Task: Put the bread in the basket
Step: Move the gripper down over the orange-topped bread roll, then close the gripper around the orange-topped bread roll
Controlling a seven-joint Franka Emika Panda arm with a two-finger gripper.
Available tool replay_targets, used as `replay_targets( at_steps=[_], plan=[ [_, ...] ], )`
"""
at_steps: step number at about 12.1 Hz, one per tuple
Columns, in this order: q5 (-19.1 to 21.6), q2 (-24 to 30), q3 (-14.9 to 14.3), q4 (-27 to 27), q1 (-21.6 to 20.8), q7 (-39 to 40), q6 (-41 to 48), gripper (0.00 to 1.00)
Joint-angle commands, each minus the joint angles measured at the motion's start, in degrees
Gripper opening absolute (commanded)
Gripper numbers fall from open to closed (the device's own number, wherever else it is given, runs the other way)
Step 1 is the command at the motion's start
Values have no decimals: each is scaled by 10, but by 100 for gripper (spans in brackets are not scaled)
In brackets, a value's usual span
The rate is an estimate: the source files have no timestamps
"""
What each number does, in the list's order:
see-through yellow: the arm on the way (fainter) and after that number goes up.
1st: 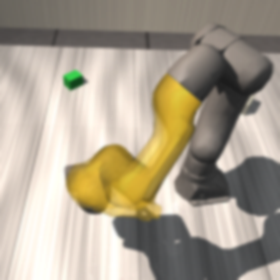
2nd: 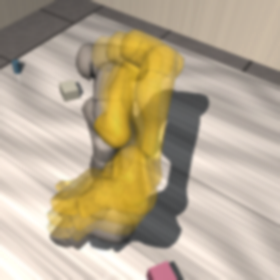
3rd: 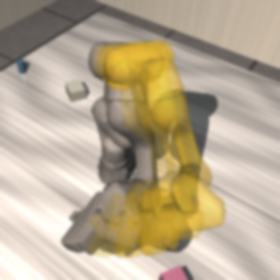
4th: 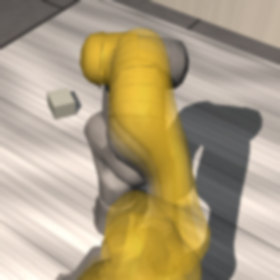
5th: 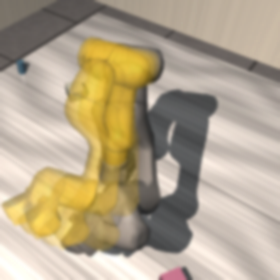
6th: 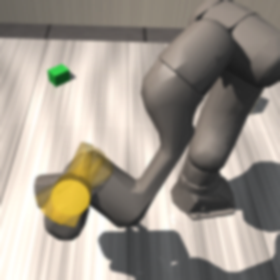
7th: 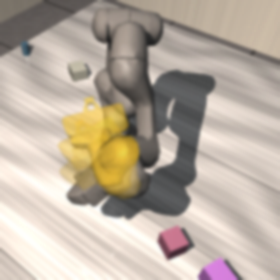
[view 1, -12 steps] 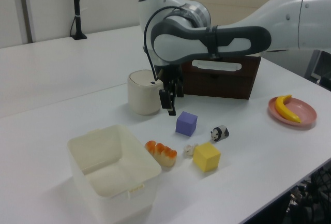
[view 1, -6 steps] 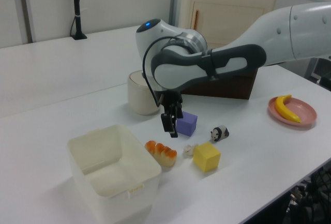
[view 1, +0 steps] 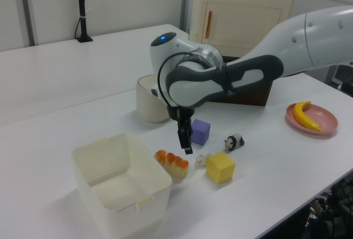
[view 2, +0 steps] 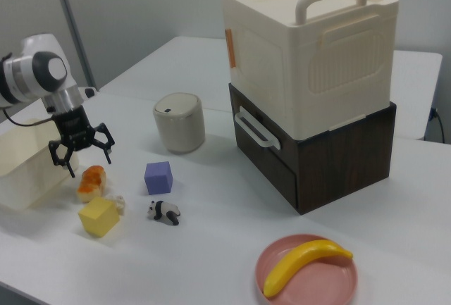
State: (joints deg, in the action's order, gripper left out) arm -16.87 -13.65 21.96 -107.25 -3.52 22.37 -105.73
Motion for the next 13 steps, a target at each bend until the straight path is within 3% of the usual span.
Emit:
replay_targets(
  at_steps=[1,4,6,13],
  plan=[
    [-9,10,-2,-46,1,26,-57,100],
    [20,8,-2,-39,0,25,-59,100],
    [75,8,-2,-34,0,24,-104,100],
    [81,-30,-2,-38,-1,-106,-200,100]
  ],
)
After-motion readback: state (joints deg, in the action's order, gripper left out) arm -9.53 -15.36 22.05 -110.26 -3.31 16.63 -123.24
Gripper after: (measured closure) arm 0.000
